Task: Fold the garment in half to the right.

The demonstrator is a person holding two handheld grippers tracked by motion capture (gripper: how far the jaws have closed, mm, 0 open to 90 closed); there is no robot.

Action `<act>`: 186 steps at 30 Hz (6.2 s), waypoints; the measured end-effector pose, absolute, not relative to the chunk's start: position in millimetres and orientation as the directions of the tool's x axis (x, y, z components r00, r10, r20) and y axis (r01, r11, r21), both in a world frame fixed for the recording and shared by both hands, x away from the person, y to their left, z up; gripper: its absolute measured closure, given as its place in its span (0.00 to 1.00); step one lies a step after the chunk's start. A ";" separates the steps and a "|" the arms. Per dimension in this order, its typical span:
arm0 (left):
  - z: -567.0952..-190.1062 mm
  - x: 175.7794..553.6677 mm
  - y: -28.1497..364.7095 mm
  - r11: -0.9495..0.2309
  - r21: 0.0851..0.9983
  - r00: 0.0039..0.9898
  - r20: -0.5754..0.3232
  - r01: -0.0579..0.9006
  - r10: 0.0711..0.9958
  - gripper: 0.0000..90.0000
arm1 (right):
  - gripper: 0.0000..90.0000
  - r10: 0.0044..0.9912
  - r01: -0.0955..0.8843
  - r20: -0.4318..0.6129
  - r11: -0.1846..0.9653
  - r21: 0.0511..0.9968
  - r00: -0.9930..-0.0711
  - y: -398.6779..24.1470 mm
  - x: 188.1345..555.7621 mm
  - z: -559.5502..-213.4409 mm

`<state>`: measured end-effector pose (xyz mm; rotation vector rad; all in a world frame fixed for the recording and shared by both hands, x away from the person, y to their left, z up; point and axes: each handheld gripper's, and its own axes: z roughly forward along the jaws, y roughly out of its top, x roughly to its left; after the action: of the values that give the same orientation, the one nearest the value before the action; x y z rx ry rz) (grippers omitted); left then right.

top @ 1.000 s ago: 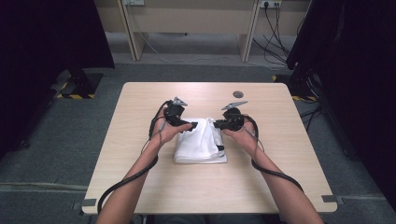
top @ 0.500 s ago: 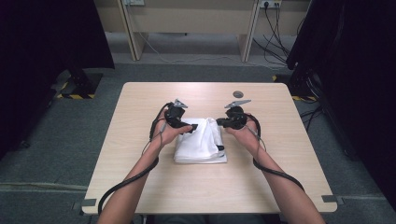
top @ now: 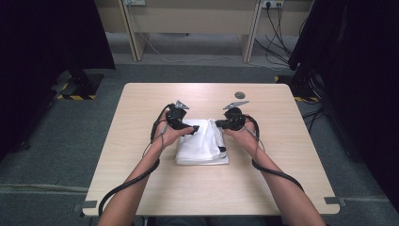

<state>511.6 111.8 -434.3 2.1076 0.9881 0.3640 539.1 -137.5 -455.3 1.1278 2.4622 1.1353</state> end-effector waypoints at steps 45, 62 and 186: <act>-439.3 516.0 105.0 -0.425 0.732 0.664 -0.050 0.533 0.746 0.16 | 0.97 0.658 0.616 0.248 0.410 0.673 -0.710 -135.0 512.0 -434.3; -442.7 516.9 98.6 -0.437 0.725 0.669 -0.045 0.533 0.742 0.16 | 0.92 0.704 0.611 0.144 0.473 0.635 -0.695 -146.2 509.9 -430.7; -454.1 437.2 137.9 -0.505 0.704 0.681 0.042 0.499 0.731 0.17 | 0.56 0.629 0.518 0.096 0.533 0.669 -0.772 -163.5 442.0 -446.5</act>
<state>437.2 137.9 -454.1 2.2125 0.9397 0.4422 442.0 -163.5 -446.5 0.9842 2.6112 1.0597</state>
